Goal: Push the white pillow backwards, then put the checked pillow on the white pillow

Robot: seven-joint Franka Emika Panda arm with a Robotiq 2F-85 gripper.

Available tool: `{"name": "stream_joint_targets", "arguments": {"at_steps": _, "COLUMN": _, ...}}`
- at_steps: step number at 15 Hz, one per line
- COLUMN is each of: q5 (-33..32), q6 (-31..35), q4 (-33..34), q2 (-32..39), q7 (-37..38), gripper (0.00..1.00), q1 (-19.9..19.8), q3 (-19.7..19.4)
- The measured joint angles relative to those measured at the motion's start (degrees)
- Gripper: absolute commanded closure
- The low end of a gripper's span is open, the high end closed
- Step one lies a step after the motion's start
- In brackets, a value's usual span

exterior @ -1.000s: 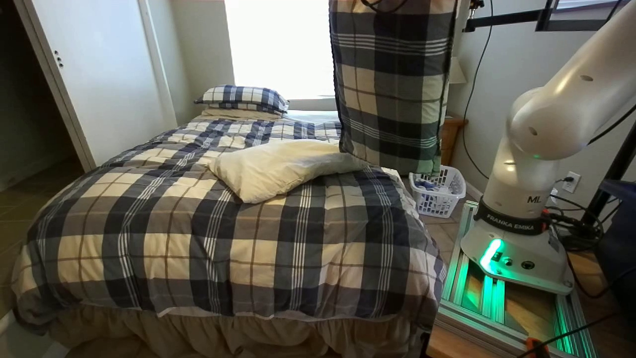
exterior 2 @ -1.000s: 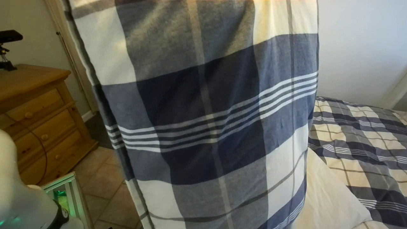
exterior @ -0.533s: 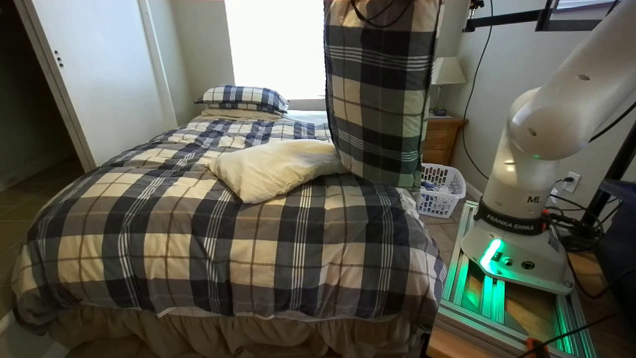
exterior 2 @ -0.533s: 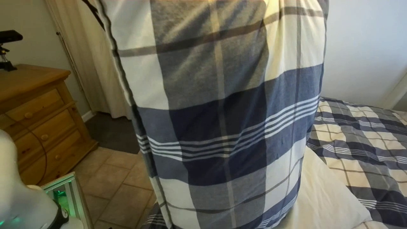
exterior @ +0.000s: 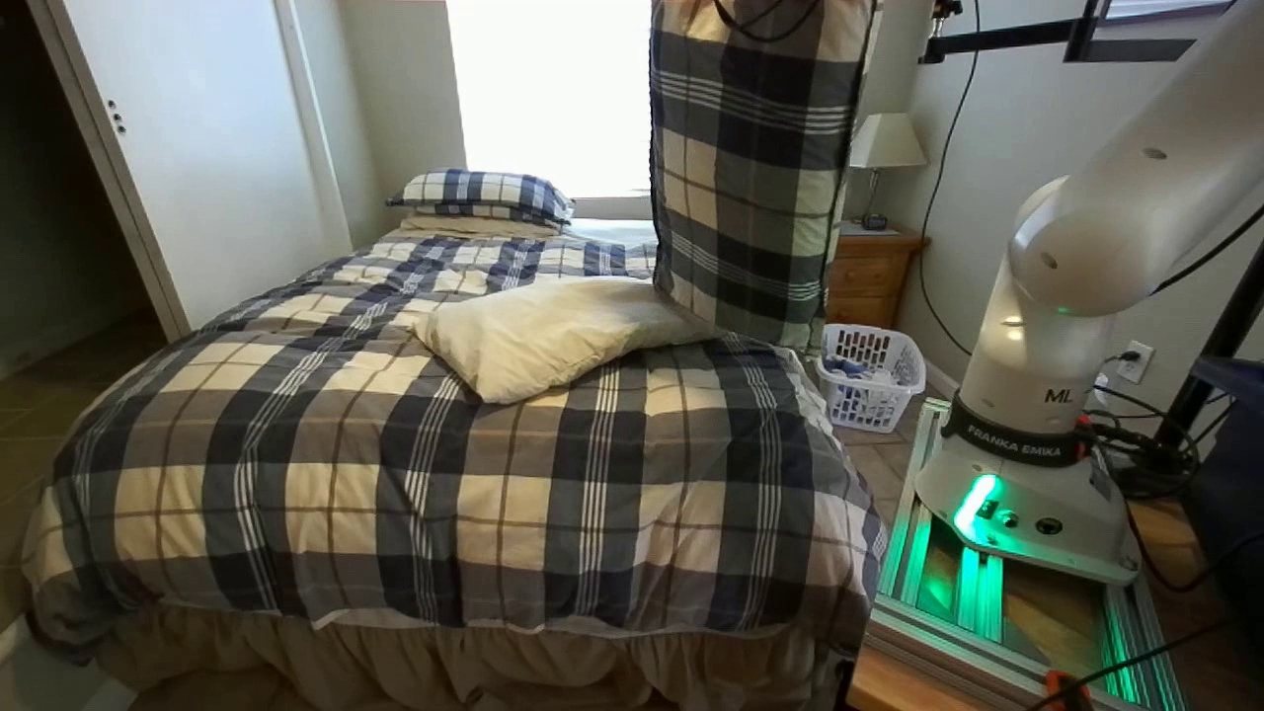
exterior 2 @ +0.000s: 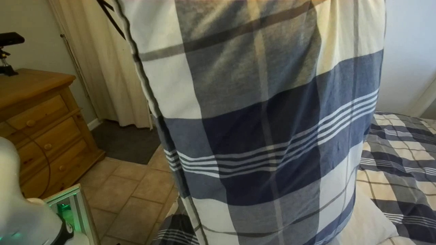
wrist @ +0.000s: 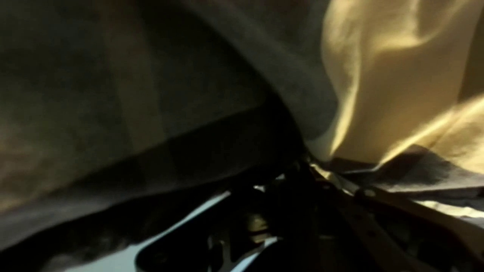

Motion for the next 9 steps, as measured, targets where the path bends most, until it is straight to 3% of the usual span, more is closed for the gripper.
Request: {"name": "stream_joint_targets", "arguments": {"at_steps": 9, "q5": -9.8, "q6": 21.6, "q4": 3.7, "q2": 2.4, "q7": -1.5, "gripper": 1.00, "q1": -3.6, "q3": -6.6}}
